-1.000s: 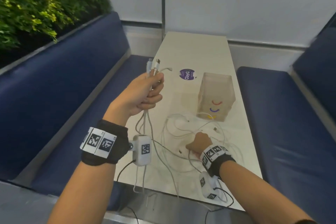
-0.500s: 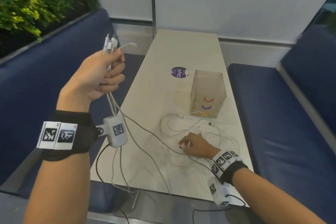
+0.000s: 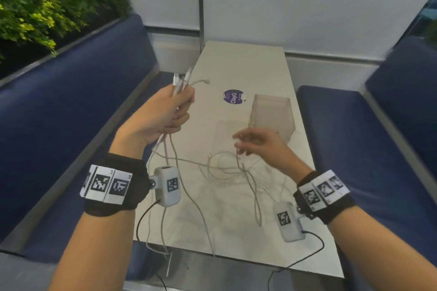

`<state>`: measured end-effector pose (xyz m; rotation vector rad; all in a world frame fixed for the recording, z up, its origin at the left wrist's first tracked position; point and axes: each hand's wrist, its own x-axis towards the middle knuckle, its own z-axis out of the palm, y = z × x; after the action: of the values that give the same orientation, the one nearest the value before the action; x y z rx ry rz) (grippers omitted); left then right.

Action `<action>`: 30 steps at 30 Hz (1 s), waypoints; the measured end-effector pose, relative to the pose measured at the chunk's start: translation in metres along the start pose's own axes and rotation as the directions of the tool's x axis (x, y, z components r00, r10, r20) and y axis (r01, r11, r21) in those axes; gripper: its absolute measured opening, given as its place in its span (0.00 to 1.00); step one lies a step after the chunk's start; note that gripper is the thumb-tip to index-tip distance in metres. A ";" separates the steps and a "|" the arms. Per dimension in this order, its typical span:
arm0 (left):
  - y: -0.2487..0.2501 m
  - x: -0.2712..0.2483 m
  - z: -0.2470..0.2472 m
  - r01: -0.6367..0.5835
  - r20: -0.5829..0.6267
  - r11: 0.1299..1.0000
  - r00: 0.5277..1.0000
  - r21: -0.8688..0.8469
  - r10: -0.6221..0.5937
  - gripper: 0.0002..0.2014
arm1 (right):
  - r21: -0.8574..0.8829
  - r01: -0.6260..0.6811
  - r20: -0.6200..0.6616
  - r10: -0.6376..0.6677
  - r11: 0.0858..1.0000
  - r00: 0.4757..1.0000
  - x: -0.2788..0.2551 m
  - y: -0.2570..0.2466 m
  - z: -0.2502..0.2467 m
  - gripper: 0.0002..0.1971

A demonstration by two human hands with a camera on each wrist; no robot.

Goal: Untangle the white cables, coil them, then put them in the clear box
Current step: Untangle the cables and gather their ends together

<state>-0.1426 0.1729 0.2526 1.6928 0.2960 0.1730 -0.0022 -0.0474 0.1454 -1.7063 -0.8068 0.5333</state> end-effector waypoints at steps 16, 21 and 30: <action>-0.009 0.017 0.064 -0.194 0.035 0.981 0.980 0.013 0.194 0.12 | 0.342 0.286 -0.333 -0.169 0.895 0.928 -0.005 -0.092 0.000 0.11; -0.008 0.016 0.068 -0.201 -0.042 0.980 0.979 0.003 0.201 0.12 | 0.286 0.251 -0.365 -0.137 0.925 0.921 -0.003 -0.074 0.008 0.19; 0.005 0.010 0.054 -0.382 -0.272 0.922 0.895 -0.058 0.354 0.09 | -0.270 0.093 0.005 -0.095 0.959 0.995 -0.005 -0.034 -0.003 0.11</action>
<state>-0.1171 0.1246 0.2491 1.6032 0.1494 0.6854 -0.0118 -0.0481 0.1781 -1.9056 -0.9847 0.3628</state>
